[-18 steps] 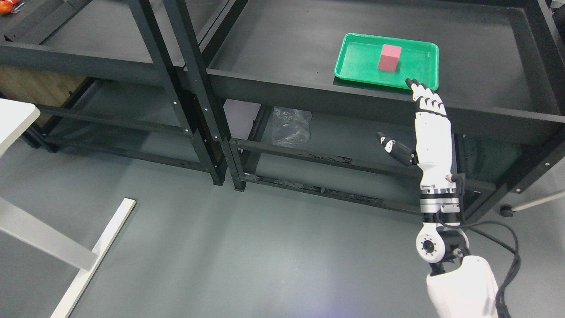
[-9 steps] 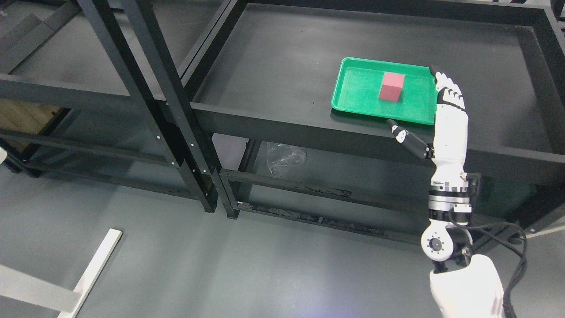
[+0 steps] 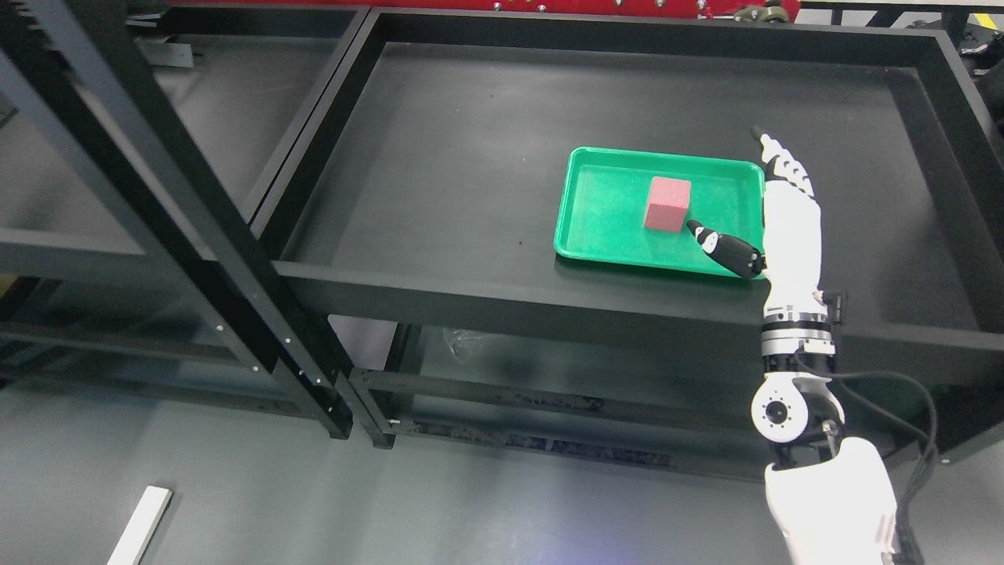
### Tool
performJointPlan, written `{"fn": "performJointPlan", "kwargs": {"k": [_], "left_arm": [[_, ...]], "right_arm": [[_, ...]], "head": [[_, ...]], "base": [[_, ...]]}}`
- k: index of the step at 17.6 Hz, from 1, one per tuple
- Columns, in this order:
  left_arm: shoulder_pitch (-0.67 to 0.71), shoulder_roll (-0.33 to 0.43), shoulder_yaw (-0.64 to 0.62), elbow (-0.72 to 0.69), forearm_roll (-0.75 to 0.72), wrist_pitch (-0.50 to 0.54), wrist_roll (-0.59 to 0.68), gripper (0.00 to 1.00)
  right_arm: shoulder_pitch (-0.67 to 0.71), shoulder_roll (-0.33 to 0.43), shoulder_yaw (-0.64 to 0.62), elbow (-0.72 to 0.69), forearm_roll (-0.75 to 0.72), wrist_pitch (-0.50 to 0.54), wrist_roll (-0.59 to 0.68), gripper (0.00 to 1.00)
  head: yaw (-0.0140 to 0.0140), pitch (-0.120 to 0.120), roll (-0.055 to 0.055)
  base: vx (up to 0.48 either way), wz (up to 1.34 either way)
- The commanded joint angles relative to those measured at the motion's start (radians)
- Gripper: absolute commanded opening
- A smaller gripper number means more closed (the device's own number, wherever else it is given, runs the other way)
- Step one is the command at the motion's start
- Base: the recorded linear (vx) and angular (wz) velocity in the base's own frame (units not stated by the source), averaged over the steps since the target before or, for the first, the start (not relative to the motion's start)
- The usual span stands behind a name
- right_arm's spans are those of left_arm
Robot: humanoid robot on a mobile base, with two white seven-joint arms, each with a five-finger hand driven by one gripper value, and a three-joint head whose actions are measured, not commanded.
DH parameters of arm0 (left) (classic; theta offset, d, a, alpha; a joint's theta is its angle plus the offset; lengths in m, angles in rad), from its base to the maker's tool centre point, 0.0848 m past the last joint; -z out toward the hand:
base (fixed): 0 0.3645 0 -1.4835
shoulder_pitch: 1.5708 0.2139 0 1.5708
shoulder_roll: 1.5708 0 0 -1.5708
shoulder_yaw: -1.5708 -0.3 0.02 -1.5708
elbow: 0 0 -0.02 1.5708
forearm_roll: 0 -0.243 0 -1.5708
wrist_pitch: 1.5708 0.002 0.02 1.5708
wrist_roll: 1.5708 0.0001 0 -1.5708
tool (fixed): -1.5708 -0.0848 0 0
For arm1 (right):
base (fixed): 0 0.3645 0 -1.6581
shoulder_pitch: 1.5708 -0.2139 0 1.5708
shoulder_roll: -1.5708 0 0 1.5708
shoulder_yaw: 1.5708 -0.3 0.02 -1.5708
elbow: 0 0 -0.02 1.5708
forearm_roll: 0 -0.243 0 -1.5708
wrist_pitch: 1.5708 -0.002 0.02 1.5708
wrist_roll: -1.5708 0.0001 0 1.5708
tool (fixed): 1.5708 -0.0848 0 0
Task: Pick pink block from left shelf to tray
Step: 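Reach the right hand over the green tray toward the pink block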
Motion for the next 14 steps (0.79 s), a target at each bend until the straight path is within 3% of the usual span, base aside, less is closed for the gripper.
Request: {"fn": "performJointPlan", "kwargs": {"k": [1, 8, 14], "left_arm": [[0.02, 0.017, 0.0, -0.017, 0.0, 0.001, 0.0, 1.0], [0.02, 0.017, 0.0, -0.017, 0.0, 0.001, 0.0, 1.0], [0.02, 0.017, 0.0, -0.017, 0.0, 0.001, 0.0, 1.0]], "right_arm": [[-0.019, -0.017, 0.011, 0.043, -0.001, 0.019, 0.048, 0.98], [-0.022, -0.017, 0.03, 0.086, -0.023, 0.05, 0.132, 0.98], [-0.022, -0.017, 0.056, 0.107, -0.023, 0.087, 0.287, 0.98]], "head": [[0.0, 0.0, 0.0], [0.0, 0.0, 0.0], [0.0, 0.0, 0.0]], "base": [[0.218, -0.11], [0.185, -0.03], [0.125, 0.0]]}}
